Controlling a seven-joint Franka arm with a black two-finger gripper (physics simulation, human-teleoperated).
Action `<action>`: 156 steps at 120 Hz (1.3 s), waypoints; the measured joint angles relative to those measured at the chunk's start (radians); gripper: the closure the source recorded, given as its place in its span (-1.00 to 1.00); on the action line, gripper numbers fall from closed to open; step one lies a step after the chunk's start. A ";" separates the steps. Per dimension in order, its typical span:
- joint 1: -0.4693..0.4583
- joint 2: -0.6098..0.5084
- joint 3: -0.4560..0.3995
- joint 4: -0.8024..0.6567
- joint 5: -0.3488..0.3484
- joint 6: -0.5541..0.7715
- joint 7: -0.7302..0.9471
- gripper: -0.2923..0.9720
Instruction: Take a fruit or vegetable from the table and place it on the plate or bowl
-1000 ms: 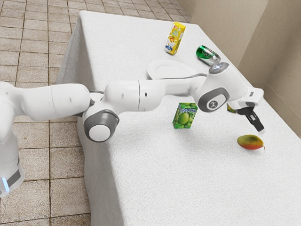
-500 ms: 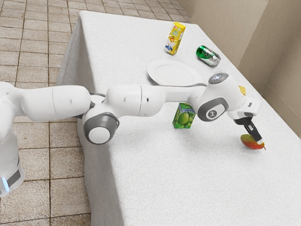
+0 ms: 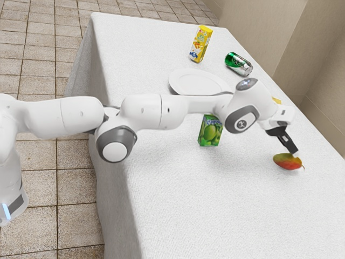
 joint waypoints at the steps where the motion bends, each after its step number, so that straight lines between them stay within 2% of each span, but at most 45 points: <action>1: 0.000 0.000 0.000 0.000 0.000 0.000 0.000 -0.53; 125: -0.015 0.055 -0.035 0.002 -0.002 0.036 0.000 -0.54; 156: -0.014 0.068 -0.038 0.000 -0.025 0.039 0.000 -0.53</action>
